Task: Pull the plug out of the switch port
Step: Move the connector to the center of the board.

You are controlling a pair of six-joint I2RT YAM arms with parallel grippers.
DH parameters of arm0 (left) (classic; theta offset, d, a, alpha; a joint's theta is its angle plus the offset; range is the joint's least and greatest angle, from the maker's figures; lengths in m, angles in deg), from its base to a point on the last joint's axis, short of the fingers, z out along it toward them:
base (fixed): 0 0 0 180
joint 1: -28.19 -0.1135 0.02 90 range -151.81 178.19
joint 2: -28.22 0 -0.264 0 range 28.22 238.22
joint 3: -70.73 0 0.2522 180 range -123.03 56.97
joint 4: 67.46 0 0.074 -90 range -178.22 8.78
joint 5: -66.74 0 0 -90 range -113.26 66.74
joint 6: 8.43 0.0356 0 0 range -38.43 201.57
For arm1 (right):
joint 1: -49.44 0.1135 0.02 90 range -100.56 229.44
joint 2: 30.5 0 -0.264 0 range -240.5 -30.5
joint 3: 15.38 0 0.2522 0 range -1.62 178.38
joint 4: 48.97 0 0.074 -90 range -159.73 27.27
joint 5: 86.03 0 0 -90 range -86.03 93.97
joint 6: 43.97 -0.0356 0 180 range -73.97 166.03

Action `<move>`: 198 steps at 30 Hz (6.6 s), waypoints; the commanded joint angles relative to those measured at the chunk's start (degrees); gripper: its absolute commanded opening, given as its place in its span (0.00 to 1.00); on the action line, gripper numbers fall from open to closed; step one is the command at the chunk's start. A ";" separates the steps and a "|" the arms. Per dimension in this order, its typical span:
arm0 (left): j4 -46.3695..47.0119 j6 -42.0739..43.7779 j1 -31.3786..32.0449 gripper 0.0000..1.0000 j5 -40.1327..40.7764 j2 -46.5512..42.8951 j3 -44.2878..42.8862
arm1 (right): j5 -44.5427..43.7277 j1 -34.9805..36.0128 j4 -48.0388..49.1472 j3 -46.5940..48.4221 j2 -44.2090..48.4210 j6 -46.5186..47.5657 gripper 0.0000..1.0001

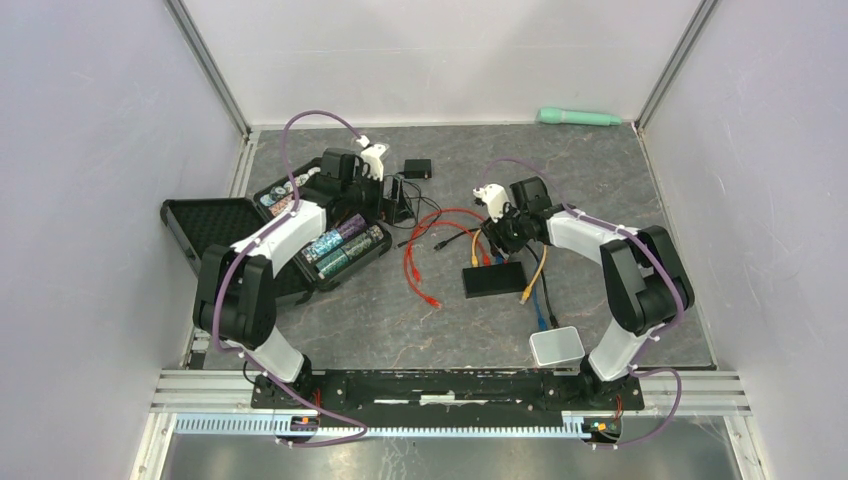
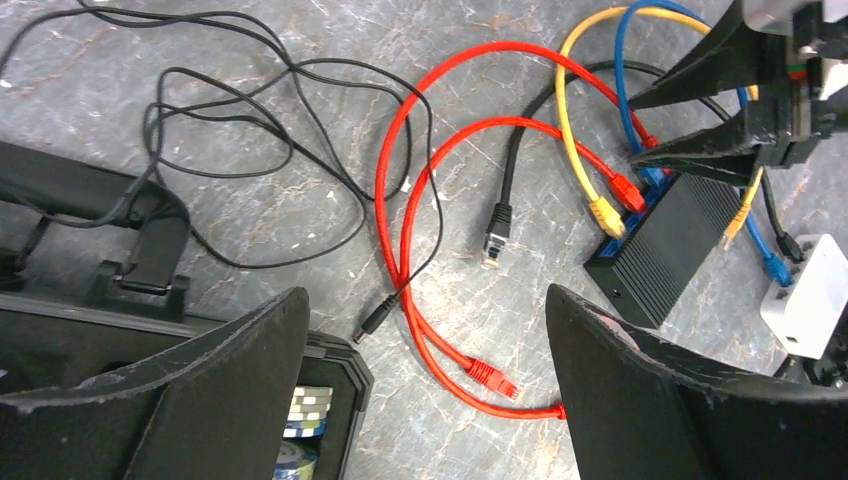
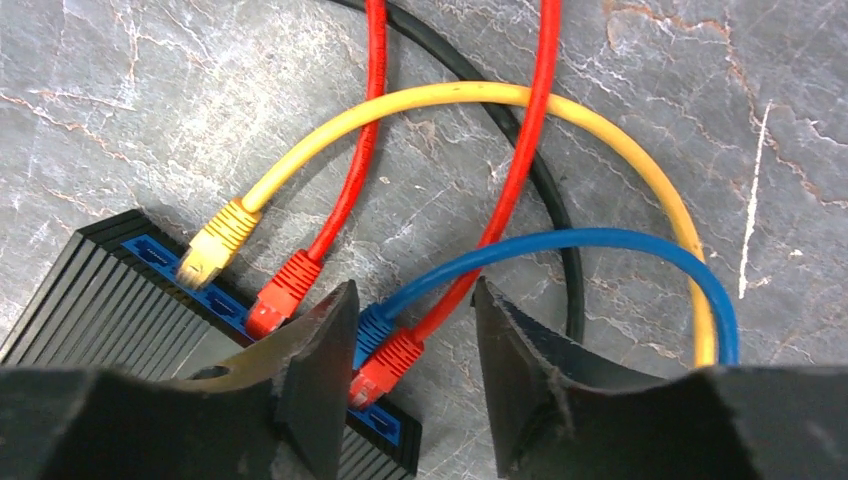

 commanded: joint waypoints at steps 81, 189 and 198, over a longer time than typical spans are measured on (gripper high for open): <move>30.40 -30.90 20.54 0.67 -14.46 23.19 3.98 | -0.53 -5.05 -3.92 -12.58 14.41 24.69 0.58; 56.31 -65.05 23.44 0.74 5.75 28.40 20.17 | 27.76 -10.23 11.68 -18.85 8.80 4.18 0.65; 59.82 -69.98 23.88 0.61 1.40 33.88 17.85 | 27.58 -10.18 11.54 -18.94 9.07 4.38 0.64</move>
